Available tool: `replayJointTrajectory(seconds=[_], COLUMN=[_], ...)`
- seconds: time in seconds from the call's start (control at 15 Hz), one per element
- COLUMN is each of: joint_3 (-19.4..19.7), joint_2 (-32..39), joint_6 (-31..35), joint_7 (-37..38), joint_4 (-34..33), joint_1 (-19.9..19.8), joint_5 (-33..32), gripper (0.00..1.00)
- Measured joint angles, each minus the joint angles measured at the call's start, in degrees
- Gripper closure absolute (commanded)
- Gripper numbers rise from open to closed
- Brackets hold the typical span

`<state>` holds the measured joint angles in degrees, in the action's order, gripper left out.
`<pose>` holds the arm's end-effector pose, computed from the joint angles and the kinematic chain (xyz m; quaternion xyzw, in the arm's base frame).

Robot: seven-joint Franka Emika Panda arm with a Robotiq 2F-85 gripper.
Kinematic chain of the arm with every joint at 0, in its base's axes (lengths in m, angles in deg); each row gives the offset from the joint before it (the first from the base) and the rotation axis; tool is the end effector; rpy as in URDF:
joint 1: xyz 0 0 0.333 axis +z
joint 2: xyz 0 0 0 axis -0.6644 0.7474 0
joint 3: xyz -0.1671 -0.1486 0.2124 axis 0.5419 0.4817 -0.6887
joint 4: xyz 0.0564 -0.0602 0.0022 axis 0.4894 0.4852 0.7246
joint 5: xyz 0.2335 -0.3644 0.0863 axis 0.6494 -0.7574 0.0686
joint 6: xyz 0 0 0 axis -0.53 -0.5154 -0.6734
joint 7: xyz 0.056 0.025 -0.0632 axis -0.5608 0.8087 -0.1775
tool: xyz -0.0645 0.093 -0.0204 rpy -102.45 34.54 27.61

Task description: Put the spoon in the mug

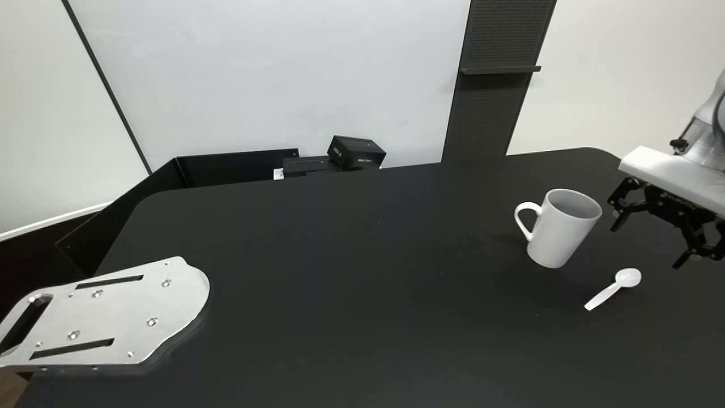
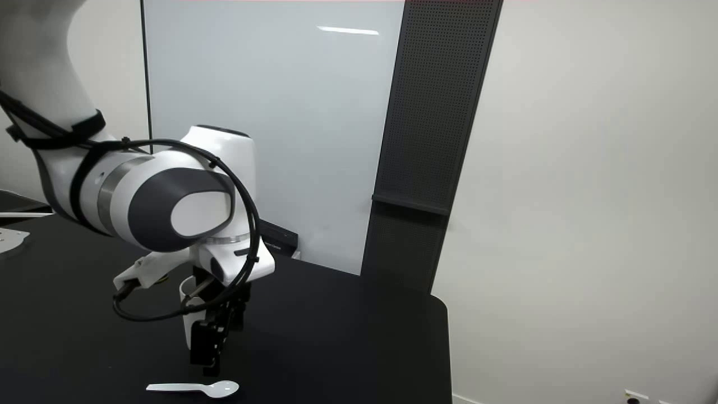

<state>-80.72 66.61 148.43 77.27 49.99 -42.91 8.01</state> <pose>0.5136 -0.0838 0.1157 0.7817 -0.6236 0.0079 0.0047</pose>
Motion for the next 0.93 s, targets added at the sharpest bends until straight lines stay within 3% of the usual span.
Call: replayJointTrajectory(seconds=[0.4, 0.93], joint_3=[-1.2, 1.9], joint_2=[3.7, 7.5], joint_6=[1.8, 4.2], joint_7=[-7.1, -7.5], joint_4=[-0.1, -0.2], joint_1=[0.2, 3.7], joint_5=[5.0, 4.9], gripper=[0.00, 0.00])
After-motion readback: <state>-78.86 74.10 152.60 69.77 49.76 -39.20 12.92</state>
